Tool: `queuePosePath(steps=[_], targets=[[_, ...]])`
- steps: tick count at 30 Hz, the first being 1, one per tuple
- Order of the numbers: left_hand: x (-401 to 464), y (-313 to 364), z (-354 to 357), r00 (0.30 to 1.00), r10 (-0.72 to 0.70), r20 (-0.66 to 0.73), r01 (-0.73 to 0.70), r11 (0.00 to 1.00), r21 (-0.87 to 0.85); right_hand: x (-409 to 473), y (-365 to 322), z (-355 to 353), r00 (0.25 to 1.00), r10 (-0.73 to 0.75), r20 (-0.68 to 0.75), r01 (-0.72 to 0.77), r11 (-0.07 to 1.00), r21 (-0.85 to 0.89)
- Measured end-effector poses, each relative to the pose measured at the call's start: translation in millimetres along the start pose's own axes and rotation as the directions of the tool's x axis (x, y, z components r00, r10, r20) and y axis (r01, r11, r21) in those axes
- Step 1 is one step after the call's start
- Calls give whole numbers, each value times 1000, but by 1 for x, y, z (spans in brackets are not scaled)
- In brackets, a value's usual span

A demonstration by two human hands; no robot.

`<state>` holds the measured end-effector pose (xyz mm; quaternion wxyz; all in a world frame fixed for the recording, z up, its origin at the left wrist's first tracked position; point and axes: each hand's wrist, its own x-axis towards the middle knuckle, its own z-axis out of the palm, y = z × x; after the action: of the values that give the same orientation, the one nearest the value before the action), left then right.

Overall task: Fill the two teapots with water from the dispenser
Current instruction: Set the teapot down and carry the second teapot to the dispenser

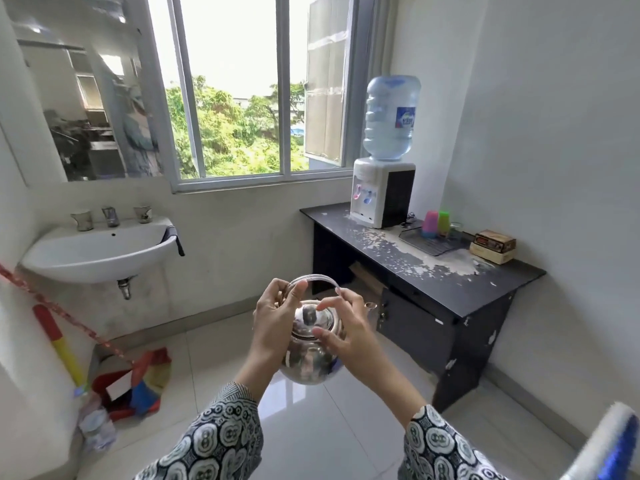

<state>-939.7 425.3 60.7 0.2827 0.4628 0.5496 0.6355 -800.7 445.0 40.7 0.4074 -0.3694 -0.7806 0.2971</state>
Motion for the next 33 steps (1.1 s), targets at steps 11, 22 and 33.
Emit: queuePosePath(steps=[11, 22, 33], targets=[[253, -84, 11, 986, 64, 157, -88, 985, 152, 235, 121, 97, 962, 194, -191, -176, 978, 109], [468, -155, 89, 972, 35, 233, -67, 989, 134, 421, 253, 95, 907, 217, -361, -206, 976, 70], [680, -238, 226, 942, -20, 336, -19, 993, 113, 592, 407, 31, 918, 269, -292, -271, 962, 35]])
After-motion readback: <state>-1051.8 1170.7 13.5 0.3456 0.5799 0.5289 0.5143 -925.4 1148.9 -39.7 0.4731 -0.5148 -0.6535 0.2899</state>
